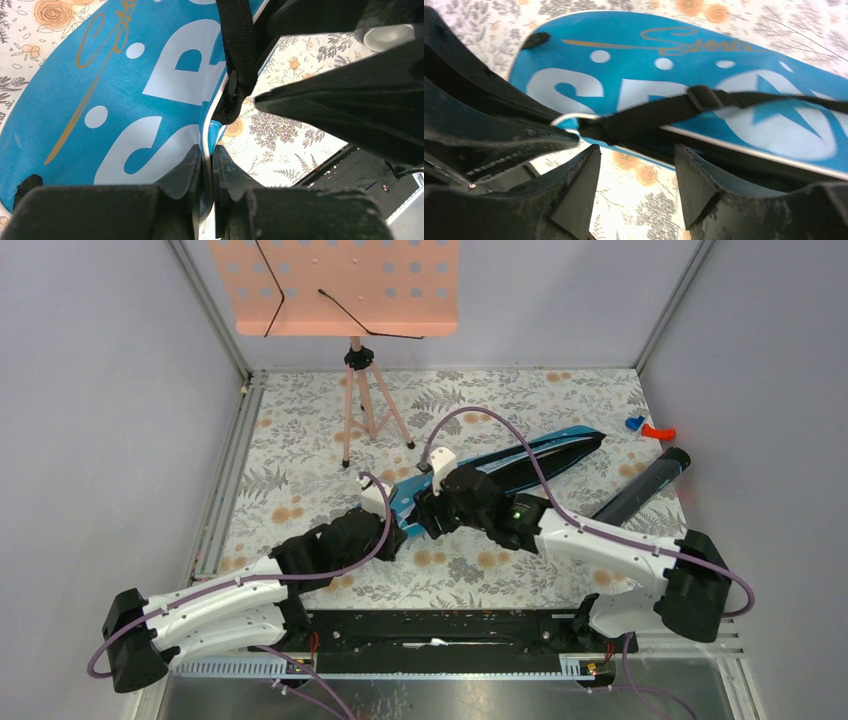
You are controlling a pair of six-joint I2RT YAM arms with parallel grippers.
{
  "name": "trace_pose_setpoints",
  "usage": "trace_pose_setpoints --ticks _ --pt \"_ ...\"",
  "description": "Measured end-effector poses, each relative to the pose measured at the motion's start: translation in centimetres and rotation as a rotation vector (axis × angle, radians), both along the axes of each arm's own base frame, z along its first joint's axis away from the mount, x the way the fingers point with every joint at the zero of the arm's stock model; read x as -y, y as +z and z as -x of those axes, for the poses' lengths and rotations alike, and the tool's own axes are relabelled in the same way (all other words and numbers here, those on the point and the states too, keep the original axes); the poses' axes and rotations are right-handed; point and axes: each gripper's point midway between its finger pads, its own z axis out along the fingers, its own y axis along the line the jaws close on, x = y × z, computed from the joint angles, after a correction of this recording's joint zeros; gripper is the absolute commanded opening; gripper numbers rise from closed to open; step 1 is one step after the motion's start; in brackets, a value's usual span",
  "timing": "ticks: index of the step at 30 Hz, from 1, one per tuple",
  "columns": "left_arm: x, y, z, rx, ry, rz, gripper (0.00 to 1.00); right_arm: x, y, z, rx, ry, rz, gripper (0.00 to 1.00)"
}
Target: Pack up the badminton gear
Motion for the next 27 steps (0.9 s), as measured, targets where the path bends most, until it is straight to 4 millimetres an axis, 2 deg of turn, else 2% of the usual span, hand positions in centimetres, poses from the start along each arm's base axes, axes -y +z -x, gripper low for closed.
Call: trace_pose_setpoints --ticks 6,9,13,17,20,27 --pt "0.2 0.2 0.0 0.003 -0.003 0.009 0.00 3.7 1.0 -0.3 0.073 -0.135 -0.045 0.93" --pt "0.2 0.1 0.0 0.002 -0.005 0.009 0.00 5.3 0.8 -0.5 0.099 -0.205 -0.062 0.99" --pt "0.3 0.1 0.1 -0.003 -0.013 0.011 0.00 6.1 -0.4 -1.1 0.101 -0.265 -0.036 1.00" --pt "0.6 0.0 0.2 -0.008 -0.024 0.014 0.00 5.4 -1.4 -1.8 0.090 -0.296 -0.029 1.00" --pt "0.8 -0.3 0.2 -0.014 -0.031 0.012 0.00 3.9 -1.3 -2.3 0.076 -0.294 -0.074 1.00" --pt "0.9 -0.5 0.1 -0.018 -0.029 0.005 0.00 0.2 -0.9 -2.0 -0.004 -0.220 -0.167 0.98"
